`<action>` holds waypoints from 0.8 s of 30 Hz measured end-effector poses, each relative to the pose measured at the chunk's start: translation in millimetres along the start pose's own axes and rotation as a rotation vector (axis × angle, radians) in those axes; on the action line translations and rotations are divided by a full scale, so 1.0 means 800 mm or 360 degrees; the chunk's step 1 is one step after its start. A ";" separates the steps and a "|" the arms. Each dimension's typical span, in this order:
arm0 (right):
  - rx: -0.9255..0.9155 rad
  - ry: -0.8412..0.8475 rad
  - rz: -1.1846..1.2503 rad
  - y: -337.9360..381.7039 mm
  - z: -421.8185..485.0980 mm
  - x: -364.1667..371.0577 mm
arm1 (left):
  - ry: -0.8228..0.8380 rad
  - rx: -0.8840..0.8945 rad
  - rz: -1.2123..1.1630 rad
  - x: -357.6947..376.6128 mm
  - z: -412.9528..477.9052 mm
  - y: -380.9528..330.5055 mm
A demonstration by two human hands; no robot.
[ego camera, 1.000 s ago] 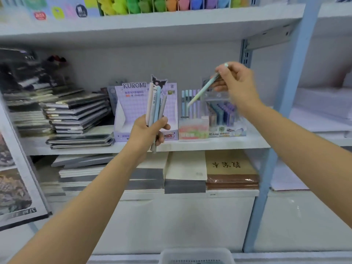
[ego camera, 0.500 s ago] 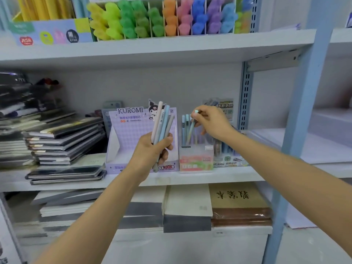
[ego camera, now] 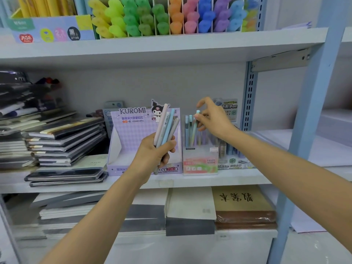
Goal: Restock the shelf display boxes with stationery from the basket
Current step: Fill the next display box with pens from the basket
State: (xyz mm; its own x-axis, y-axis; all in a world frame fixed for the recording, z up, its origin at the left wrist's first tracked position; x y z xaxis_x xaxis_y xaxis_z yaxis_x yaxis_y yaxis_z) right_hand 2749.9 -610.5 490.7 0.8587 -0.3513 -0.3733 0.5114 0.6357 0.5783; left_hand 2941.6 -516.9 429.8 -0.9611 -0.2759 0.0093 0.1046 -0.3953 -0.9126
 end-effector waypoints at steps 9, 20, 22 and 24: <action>-0.0232 -0.0277 -0.0540 -0.004 0.009 -0.007 | 0.0081 0.0016 0.0051 0.003 0.000 0.001; -0.0100 -0.0012 -0.0210 0.017 -0.016 -0.018 | 0.0128 0.0031 0.0093 0.006 -0.012 -0.013; 0.0105 0.0008 0.0301 0.032 -0.028 -0.025 | 0.0148 0.0044 0.0085 0.010 -0.015 -0.017; 0.0273 0.0207 0.0579 0.046 -0.041 -0.026 | 0.0167 0.0053 0.0066 0.016 -0.018 -0.022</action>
State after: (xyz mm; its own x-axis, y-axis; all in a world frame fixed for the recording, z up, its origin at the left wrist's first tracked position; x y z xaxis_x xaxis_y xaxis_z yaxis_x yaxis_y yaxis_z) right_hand 2749.6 -557.2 496.3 0.9785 -0.0285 -0.2043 0.1833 0.5748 0.7975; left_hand 2923.8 -501.0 440.3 -0.9771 -0.2000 -0.0727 0.1517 -0.4149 -0.8971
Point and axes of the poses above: each hand's wrist, its own z-axis towards the middle knuckle, its own x-axis out of the palm, y = z × x, the point moved 3 cm from there along z, towards the middle knuckle, and after that the axes turned 14 degrees about -y, right-handed, at the moved point
